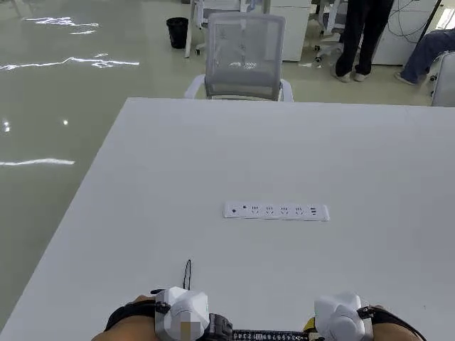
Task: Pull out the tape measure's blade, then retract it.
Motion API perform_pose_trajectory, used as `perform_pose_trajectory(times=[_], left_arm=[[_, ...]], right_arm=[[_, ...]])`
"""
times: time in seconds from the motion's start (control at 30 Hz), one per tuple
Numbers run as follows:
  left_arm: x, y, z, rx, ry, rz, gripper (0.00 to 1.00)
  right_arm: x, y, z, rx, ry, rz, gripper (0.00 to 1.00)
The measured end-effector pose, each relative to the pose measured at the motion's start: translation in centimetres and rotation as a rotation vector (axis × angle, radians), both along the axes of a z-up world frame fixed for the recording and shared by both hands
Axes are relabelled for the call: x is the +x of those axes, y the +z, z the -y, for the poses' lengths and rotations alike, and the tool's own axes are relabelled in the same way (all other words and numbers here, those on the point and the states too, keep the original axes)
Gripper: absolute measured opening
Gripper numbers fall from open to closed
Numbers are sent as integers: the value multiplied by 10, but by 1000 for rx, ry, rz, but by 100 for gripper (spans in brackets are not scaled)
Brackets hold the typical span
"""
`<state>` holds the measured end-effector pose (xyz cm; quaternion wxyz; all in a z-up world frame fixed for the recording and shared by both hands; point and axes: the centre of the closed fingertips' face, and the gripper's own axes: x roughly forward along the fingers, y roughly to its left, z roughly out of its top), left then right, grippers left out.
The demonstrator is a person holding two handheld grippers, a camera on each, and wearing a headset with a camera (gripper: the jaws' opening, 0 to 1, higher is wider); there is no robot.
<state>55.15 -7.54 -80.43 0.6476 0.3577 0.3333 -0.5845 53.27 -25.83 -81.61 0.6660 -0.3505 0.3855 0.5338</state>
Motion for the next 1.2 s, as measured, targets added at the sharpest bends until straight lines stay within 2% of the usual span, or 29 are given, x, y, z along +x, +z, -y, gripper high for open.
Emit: perform_pose_trajectory(times=[1.2], left_arm=[[0, 0, 0, -2, 5, -6, 34]], right_arm=[[-3, 3, 23, -24, -12, -3, 10]])
